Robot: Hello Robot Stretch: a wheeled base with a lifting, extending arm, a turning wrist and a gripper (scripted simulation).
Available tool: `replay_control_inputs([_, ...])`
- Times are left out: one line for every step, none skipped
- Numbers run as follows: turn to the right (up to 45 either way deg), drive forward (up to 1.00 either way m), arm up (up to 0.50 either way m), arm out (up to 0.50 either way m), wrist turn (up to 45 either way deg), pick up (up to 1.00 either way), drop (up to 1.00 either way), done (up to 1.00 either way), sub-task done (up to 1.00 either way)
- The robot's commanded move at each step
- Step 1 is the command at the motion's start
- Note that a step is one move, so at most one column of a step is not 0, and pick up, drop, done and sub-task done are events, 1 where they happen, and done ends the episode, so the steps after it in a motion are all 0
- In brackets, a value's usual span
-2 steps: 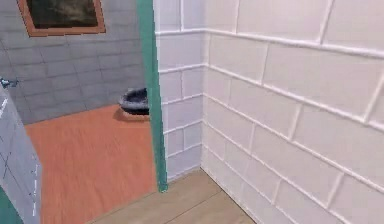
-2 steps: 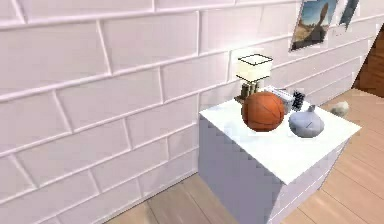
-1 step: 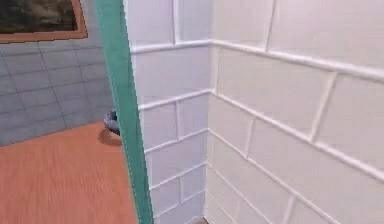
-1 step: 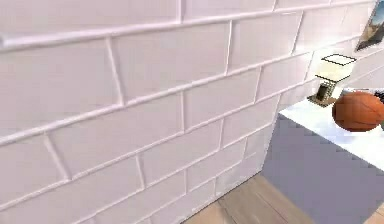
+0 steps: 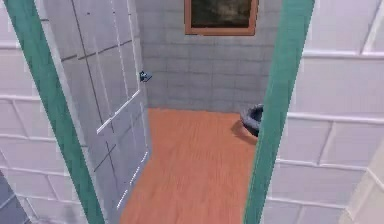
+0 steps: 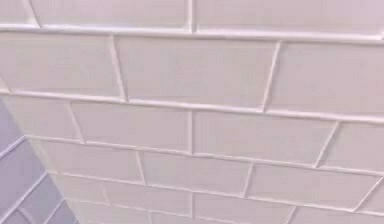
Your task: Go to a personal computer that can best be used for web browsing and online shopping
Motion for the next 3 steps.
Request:
replay_control_inputs([0.0, 1.0, 0.0, 0.0, 0.0, 0.0, 0.0, 0.0, 0.0])
replay_control_inputs([0.0, 0.8, 0.0, 0.0, 0.0, 0.0, 0.0, 0.0, 0.0])
replay_control_inputs([-45.0, 0.0, 0.0, 0.0, 0.0, 0.0, 0.0, 0.0, 0.0])
